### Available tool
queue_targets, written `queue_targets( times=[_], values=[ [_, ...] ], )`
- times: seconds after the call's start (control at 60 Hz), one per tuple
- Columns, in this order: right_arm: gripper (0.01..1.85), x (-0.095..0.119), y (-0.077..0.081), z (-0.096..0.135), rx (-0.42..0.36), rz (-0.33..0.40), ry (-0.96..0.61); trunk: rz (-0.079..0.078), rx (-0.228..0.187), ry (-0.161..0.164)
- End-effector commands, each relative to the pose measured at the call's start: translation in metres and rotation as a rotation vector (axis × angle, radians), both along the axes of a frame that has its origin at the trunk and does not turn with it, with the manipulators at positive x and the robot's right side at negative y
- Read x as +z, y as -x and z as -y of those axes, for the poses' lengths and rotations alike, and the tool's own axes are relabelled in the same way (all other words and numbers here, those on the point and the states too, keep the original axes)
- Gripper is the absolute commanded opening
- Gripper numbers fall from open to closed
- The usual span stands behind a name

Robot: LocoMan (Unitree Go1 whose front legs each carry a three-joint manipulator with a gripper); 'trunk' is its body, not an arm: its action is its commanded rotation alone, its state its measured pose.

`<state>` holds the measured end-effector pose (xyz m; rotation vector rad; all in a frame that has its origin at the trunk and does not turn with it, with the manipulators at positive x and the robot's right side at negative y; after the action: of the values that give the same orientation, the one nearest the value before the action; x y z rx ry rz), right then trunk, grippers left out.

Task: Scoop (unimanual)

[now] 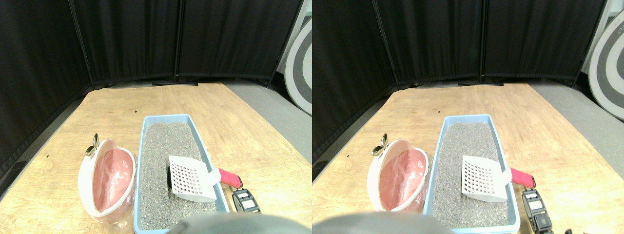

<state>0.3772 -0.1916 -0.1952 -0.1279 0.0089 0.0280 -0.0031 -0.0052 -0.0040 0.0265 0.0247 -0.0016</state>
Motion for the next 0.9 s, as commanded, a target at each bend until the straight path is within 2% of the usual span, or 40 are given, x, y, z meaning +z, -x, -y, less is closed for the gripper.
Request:
queue_targets(
  times=[0.017,0.433,0.583,0.667,0.9],
  values=[
    [0.44,0.008,-0.001,0.000,-0.002,0.043,0.009,0.000,0.004,0.005],
    [0.44,0.009,-0.004,-0.002,0.002,0.050,0.002,-0.001,-0.001,0.008],
    [0.39,0.008,-0.005,-0.001,0.049,0.131,-0.032,-0.001,-0.004,0.011],
    [0.52,0.007,-0.008,0.002,0.059,0.155,-0.084,0.001,-0.005,0.012],
    [0.78,0.009,-0.012,0.003,0.047,0.144,-0.164,0.002,-0.007,0.016]
  ],
)
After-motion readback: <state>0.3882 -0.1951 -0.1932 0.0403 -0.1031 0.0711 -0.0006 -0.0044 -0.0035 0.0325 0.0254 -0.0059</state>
